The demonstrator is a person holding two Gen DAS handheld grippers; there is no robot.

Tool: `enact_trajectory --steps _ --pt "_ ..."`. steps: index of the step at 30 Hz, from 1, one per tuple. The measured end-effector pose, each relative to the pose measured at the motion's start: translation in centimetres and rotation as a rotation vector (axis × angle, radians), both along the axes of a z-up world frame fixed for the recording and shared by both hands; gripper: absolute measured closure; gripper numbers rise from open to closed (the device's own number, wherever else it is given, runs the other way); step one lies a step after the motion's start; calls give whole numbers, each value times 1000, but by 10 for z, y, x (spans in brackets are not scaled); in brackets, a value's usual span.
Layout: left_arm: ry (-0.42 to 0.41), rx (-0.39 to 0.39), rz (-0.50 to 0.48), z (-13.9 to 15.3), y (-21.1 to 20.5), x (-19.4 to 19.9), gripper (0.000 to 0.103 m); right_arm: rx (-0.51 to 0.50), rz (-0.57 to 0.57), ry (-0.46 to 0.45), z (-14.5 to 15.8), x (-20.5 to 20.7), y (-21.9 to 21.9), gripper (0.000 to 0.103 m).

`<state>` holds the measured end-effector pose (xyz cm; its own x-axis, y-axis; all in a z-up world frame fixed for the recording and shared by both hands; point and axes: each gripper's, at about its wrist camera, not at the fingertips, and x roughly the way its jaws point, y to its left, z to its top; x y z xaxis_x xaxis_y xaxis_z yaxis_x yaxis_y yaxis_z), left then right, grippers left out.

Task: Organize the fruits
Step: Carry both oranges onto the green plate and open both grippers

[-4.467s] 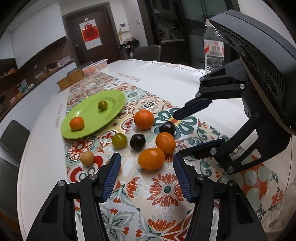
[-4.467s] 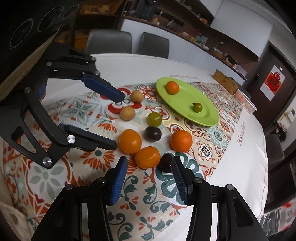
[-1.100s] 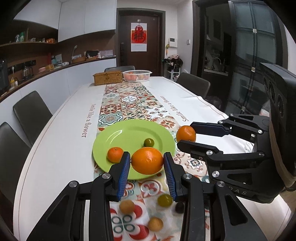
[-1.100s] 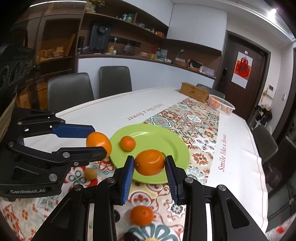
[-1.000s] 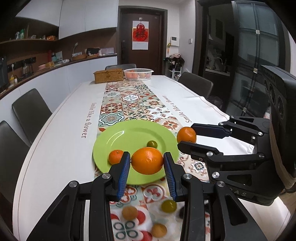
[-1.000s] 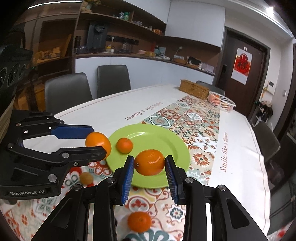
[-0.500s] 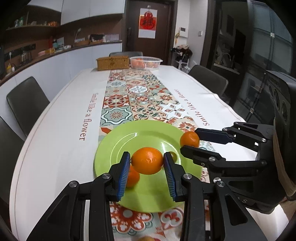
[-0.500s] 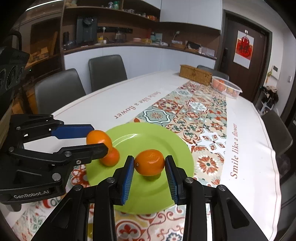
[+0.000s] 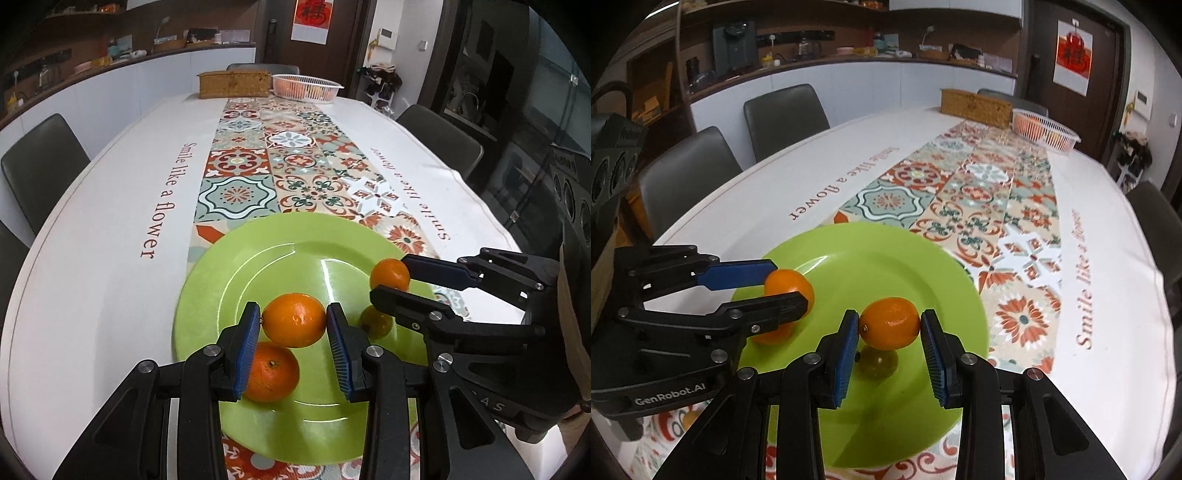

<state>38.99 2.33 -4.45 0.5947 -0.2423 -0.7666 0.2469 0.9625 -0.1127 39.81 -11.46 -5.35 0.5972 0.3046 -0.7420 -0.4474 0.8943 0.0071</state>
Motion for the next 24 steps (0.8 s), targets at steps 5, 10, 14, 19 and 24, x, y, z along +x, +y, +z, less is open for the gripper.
enact_trajectory --steps 5,10,14,19,24 --pt "-11 9 15 2 3 -2 66 -2 -9 4 -3 0 -1 67" --pt "-48 21 27 14 5 -14 64 14 -25 -10 4 -9 -7 67" --pt "-79 31 28 27 3 -30 64 22 -32 -36 17 -23 -12 67" --pt "-119 52 29 46 0 -55 64 34 -35 -68 32 -43 -17 67" --pt "-157 59 34 66 -2 -81 60 60 -39 -85 47 -65 -22 67"
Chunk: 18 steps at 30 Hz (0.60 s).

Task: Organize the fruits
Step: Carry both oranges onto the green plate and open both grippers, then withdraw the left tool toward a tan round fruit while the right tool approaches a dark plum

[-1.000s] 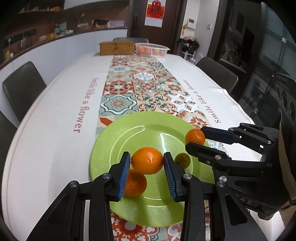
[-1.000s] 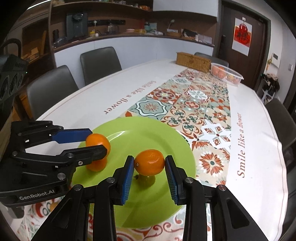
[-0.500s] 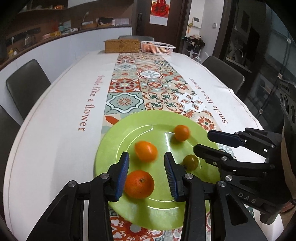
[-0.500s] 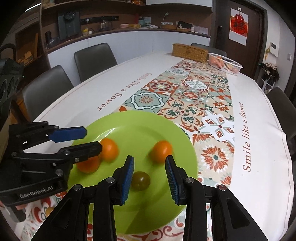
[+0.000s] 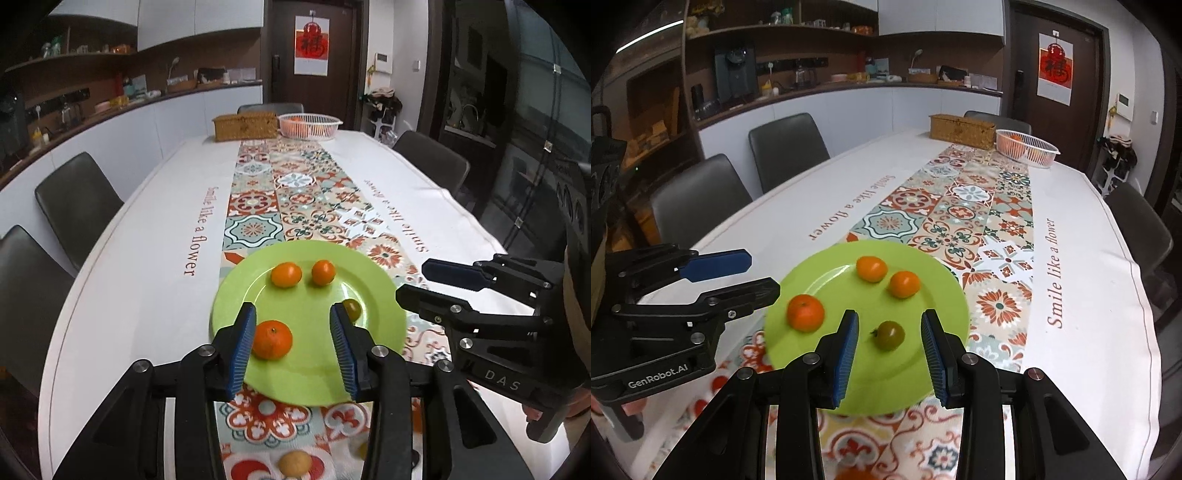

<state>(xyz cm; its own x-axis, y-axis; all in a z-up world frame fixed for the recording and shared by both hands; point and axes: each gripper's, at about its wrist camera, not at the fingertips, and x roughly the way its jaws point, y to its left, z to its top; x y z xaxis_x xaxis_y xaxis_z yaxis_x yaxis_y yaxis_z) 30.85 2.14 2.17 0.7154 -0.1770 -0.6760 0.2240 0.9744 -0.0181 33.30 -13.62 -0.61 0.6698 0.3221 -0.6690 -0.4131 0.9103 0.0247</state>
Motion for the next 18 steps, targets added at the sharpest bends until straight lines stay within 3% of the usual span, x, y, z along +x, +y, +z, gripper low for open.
enact_trajectory --steps 10,13,18 --pt "-56 9 15 25 -4 -55 48 25 -43 -33 24 -53 -10 61" --pt "-62 -4 14 29 -4 -71 44 8 -64 -48 28 -71 -11 53" --pt "-68 -18 13 34 -4 -97 37 17 -83 -57 35 -98 -16 50"
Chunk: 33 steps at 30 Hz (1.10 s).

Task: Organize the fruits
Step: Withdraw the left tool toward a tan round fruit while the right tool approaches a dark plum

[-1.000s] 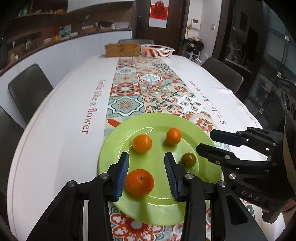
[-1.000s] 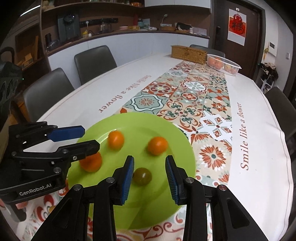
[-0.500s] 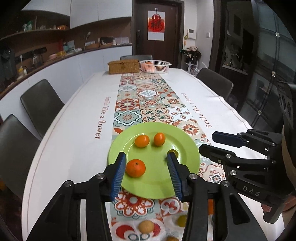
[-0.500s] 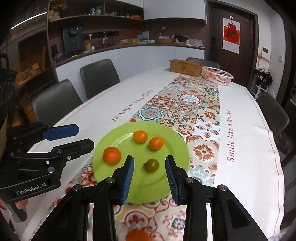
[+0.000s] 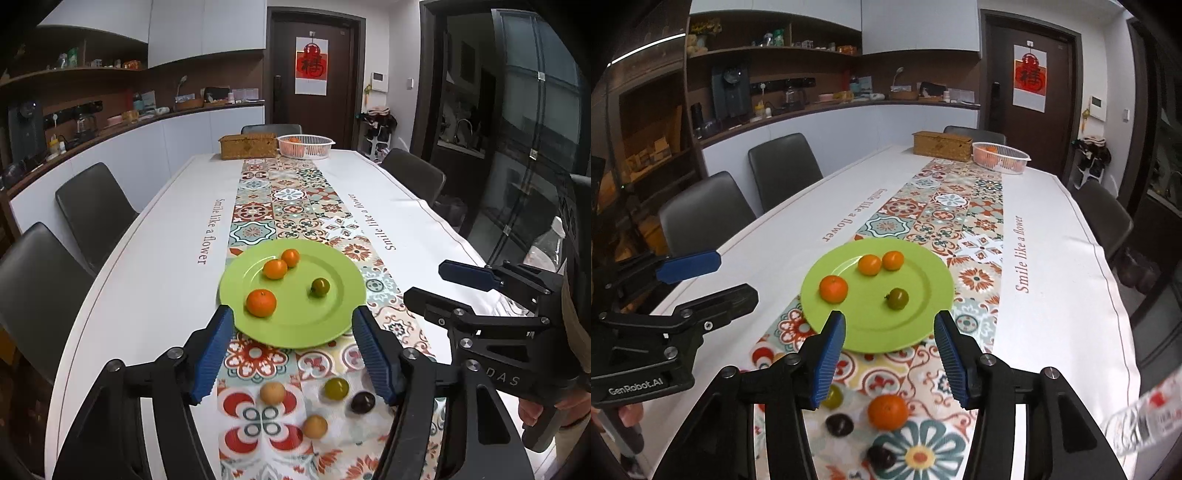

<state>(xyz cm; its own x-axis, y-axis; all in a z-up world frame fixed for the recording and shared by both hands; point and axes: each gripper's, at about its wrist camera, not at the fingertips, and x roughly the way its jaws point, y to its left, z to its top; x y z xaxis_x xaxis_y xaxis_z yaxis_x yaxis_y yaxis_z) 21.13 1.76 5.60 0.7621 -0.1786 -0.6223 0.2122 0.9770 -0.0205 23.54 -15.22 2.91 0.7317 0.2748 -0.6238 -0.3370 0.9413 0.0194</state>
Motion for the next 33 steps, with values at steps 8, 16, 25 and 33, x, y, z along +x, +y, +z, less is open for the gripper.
enact_trajectory --steps 8,16,25,33 --pt "15 -19 3 -9 3 -33 31 3 -20 19 -4 -31 -1 48" --pt "48 -27 2 -28 7 -48 31 12 -38 78 -24 -49 -2 47" --pt "109 -17 -3 -59 9 -55 31 23 -72 162 -55 -57 -6 48" --pt "177 -9 -6 -88 8 -50 31 10 -84 242 -84 -60 -8 47"
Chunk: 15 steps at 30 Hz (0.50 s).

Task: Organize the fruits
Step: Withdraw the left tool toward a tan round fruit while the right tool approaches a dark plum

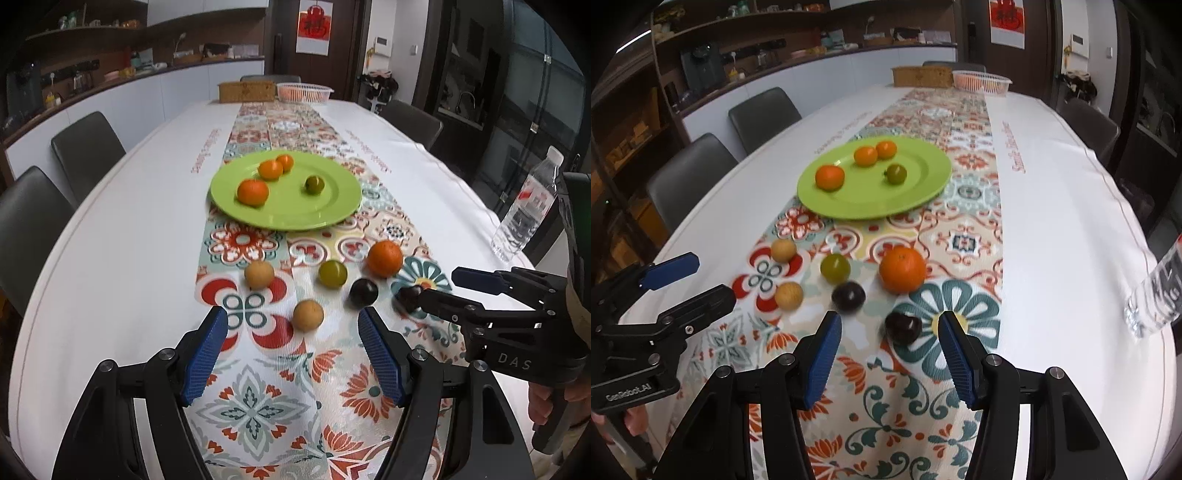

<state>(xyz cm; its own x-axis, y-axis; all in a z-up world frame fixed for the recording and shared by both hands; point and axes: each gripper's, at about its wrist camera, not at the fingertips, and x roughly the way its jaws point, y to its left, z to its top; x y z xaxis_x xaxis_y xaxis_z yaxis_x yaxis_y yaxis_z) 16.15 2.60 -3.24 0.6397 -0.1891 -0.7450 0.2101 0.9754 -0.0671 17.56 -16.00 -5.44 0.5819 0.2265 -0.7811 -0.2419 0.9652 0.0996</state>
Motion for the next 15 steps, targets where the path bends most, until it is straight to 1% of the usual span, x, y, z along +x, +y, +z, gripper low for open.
enact_trajectory --steps 9,15 --pt "54 18 -28 -27 -4 10 31 -7 -18 57 -22 7 -4 48" --pt "74 30 -52 -39 -8 19 31 -7 -13 80 -32 12 -4 48"
